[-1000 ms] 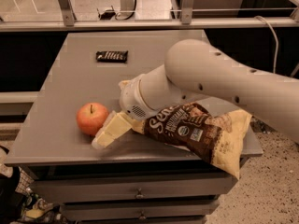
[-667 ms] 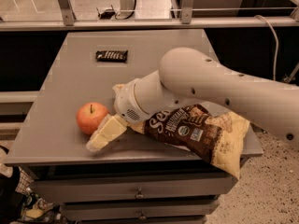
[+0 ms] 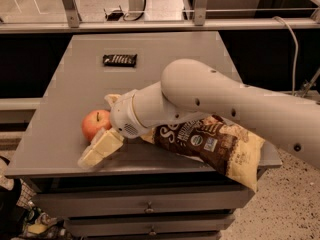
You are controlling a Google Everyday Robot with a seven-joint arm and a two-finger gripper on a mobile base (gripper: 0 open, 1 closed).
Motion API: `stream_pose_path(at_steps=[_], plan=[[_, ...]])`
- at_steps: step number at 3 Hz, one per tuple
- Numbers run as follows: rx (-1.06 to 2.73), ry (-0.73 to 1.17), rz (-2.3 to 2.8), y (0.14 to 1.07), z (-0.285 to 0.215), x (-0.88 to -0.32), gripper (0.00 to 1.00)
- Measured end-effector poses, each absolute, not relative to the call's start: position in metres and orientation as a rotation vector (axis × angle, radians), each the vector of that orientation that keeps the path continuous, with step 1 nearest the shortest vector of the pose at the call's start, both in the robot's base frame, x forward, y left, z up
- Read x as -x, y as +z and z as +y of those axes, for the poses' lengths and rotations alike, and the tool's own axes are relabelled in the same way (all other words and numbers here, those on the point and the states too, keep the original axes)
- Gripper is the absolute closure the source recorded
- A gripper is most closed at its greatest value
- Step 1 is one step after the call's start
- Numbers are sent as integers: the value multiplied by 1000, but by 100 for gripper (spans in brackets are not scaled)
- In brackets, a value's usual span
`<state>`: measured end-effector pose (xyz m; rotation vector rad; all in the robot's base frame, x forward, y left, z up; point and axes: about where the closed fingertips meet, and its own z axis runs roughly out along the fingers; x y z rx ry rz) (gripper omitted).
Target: Move apple near rxbar chocolate
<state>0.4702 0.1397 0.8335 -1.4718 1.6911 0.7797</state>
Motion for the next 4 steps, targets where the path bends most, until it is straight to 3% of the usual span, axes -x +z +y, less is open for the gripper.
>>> stream_pose_path(at_steps=[2, 3, 4], plan=[[1479, 786, 1665, 835, 147, -465, 50], [1485, 784, 1661, 837, 149, -463, 80], [1490, 781, 1657, 838, 151, -462, 100]])
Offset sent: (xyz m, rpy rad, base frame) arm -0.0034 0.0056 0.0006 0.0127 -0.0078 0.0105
